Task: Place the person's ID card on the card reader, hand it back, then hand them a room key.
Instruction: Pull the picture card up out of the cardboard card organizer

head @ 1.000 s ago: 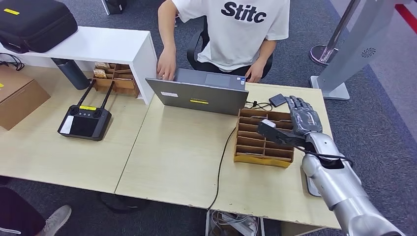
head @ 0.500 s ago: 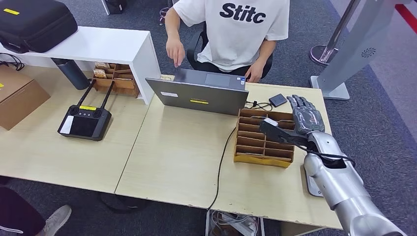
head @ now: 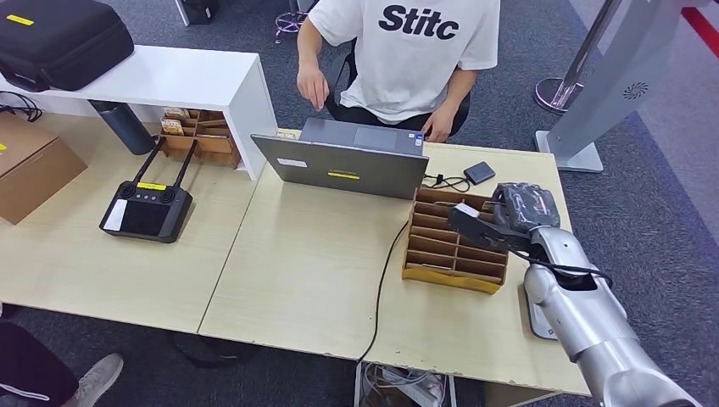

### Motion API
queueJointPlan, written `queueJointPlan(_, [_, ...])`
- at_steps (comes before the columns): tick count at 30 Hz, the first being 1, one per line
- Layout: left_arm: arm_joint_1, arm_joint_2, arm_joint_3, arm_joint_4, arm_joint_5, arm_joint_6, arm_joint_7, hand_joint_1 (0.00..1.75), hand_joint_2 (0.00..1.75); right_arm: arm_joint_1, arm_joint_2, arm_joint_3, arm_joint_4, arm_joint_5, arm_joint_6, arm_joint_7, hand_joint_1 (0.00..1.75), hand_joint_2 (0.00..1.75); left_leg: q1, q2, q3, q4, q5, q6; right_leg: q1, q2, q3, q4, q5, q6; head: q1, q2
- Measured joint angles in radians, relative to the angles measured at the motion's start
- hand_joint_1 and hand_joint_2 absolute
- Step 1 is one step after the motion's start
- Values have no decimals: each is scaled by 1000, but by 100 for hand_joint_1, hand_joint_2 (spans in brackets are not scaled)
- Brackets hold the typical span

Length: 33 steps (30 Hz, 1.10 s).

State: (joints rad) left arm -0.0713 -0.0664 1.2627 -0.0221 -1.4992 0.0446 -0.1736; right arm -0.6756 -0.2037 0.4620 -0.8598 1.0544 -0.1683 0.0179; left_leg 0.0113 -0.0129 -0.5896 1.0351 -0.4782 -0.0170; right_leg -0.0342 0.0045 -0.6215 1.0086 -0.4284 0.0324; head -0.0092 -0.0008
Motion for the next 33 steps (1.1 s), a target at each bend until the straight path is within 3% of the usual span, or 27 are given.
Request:
queueJointPlan(15, [4, 0, 0, 0, 0, 13, 2, 0, 175, 14, 0, -9, 9, -21, -22, -8, 175, 175, 0, 0, 1, 0, 0, 0, 0, 0, 0, 0, 0, 0, 0, 0])
queueJointPlan(22, [9, 0, 0, 0, 0, 15, 3, 0, 175, 30, 0, -20, -2, -4, -86, -11, 175, 175, 0, 0, 0, 0, 0, 0, 0, 0, 0, 0, 0, 0, 0, 0])
queueJointPlan(33, [13, 3, 0, 0, 0, -12, -23, 0, 175, -26, -31, -74, -277, -41, -113, -28, 175, 175, 0, 1, 0, 0, 0, 0, 0, 1, 0, 0, 0, 0, 0, 0])
